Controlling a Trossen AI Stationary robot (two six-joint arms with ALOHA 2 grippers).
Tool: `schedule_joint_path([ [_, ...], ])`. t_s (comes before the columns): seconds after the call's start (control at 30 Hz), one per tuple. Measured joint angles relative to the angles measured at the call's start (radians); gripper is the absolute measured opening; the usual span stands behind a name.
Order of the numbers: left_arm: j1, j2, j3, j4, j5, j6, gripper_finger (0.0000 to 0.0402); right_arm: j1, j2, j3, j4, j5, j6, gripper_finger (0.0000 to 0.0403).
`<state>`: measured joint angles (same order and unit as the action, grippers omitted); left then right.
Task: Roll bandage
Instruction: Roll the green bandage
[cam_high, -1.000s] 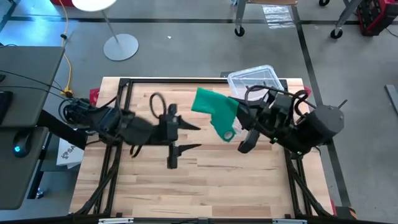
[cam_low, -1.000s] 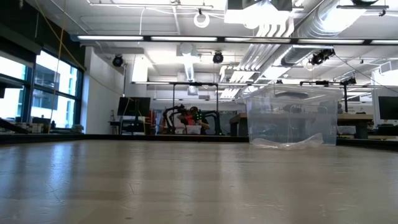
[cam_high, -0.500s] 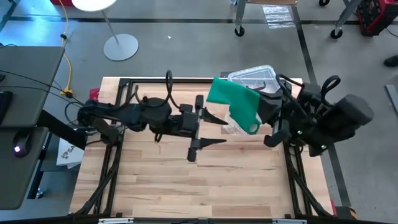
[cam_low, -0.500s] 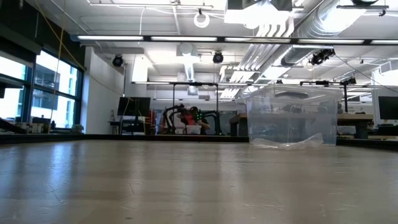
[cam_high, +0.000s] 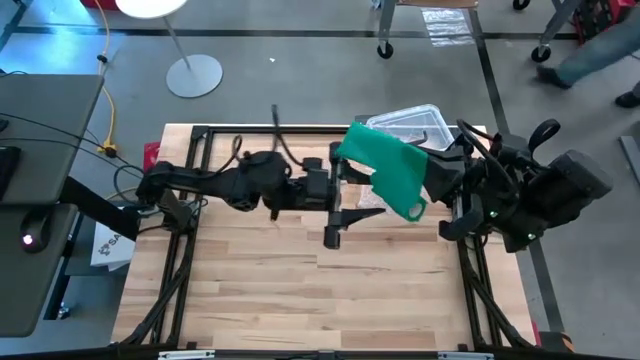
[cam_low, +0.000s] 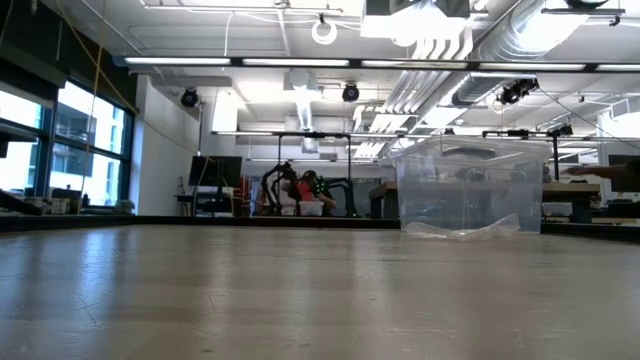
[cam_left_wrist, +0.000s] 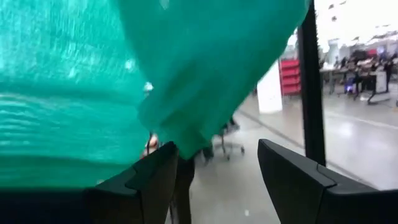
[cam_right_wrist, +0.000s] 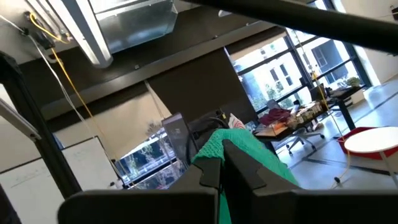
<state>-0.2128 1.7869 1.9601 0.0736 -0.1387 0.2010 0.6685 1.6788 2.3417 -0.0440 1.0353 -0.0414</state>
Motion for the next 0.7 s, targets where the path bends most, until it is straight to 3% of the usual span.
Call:
schedule_joint_path([
  [0.5, -0.017, -0.001, 0.000, 0.008, -0.028, 0.013, 0.0218, 0.000, 0.001, 0.000, 0.003, 0.006, -0.009, 0.0000],
  [0.7, -0.050, -0.001, 0.000, 0.109, 0.014, 0.009, 0.0218, 0.000, 0.000, 0.000, 0.004, 0.009, -0.011, 0.0000],
])
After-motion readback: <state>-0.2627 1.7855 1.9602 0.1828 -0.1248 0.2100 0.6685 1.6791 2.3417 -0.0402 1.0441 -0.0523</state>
